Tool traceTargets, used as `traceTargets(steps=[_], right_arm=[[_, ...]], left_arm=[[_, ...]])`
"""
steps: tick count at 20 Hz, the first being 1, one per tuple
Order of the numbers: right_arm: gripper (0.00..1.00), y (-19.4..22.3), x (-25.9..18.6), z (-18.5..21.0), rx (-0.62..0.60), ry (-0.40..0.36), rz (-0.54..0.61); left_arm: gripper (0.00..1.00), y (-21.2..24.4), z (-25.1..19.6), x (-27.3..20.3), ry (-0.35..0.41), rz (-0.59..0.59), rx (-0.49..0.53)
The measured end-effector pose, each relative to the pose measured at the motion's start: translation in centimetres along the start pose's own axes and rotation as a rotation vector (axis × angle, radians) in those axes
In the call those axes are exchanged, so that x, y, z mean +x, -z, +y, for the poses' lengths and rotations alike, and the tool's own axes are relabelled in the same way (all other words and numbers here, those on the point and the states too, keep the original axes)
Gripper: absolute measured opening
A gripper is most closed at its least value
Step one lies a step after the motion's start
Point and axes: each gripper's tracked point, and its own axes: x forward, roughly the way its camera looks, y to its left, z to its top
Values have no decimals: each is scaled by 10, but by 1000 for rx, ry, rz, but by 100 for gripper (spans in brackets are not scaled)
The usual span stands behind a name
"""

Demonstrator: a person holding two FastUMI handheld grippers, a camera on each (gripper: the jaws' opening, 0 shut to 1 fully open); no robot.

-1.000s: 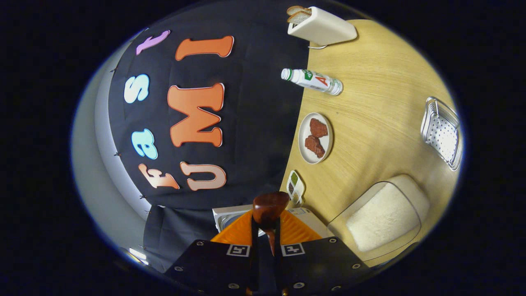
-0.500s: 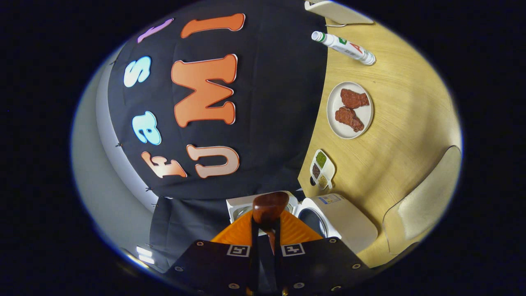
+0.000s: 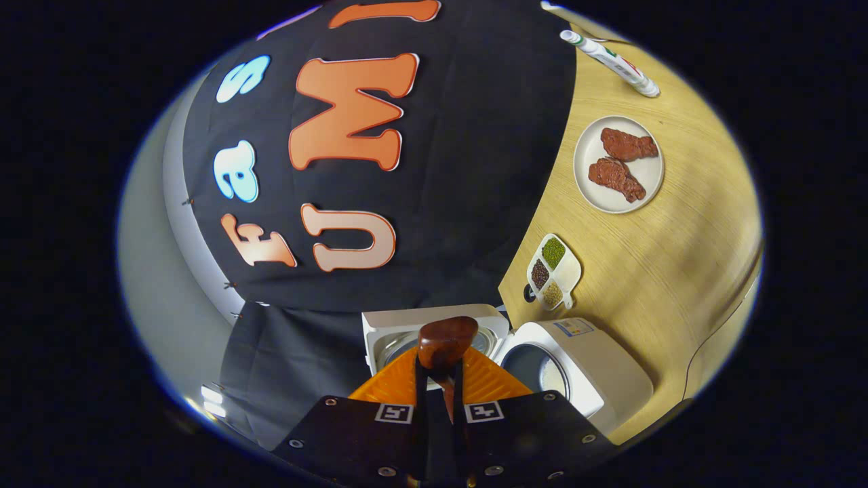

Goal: Close the left gripper, press the button to open the rice cooker; take a wooden spoon from the chopstick holder with the right hand, scoop a spoonful of rice and pour it into the rice cooker, then put the wooden spoon back into the chopstick holder.

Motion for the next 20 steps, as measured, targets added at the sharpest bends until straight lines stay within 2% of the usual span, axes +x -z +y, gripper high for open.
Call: traceTargets(steps=[3,6,10,14,19,20], right_arm=[[13,7,16,0,-166,39,-22],[13,16,32,7,-309,64,-39],[13,30,50,15,-554,89,-59],[13,46,59,31,-774,80,-73],[13,61,64,42,-926,52,-79],[13,62,64,45,-963,43,-82]], left_arm=[[86,5,6,6,-6,16,-8],[91,10,6,9,-3,29,-12],[88,11,6,13,3,31,0],[88,13,13,14,-10,35,0],[91,13,25,14,-40,36,-7],[88,13,26,14,-43,37,-8]])
